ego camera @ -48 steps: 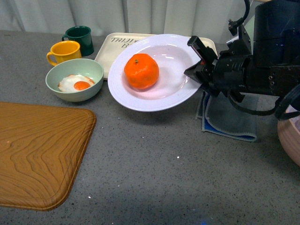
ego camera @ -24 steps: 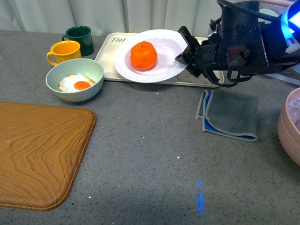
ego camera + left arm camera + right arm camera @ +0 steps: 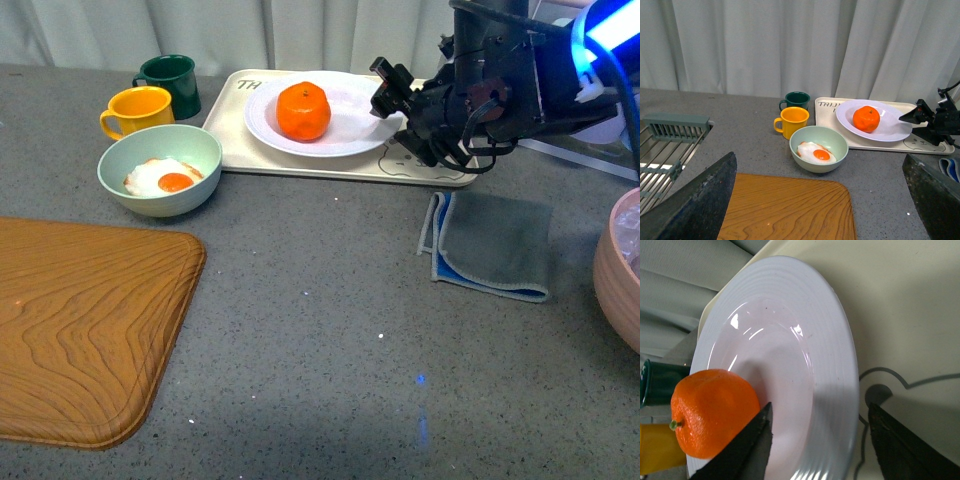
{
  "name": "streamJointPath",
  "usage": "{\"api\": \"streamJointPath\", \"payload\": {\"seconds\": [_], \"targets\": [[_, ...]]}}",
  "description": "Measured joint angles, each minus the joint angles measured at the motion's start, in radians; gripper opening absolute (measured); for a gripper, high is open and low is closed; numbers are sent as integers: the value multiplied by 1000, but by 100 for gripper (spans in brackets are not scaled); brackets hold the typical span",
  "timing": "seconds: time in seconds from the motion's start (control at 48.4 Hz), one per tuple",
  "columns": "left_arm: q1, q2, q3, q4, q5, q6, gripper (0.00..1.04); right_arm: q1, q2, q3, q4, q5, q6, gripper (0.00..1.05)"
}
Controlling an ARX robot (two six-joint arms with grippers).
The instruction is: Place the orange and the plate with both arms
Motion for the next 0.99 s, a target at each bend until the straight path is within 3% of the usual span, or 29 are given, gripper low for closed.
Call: {"api": "streamJointPath", "payload": {"seconds": [0.248, 0.289, 0.413, 0.475, 0.558, 0.661, 0.888, 0.992], "targets": [[0, 0, 0, 0, 0, 0, 98, 26, -227, -285, 120, 179, -210, 96], [0, 0, 0, 0, 0, 0, 98, 34, -252, -330, 178, 226, -251, 97], [0, 0, 0, 0, 0, 0, 98, 50, -379, -601, 623, 497, -528, 78], [0, 0, 0, 0, 0, 0, 98, 48, -438, -707, 739, 511, -610, 71], [0, 0, 0, 0, 0, 0, 98, 19, -585, -920, 896, 496, -713, 53], [0, 0, 0, 0, 0, 0, 98, -25, -709, -1107, 952, 469, -753, 33], [0, 0, 0, 0, 0, 0, 98, -73, -867, -1343, 986, 423, -771, 1], [0, 0, 0, 0, 0, 0, 98, -89, -955, -1432, 992, 402, -774, 1]]}}
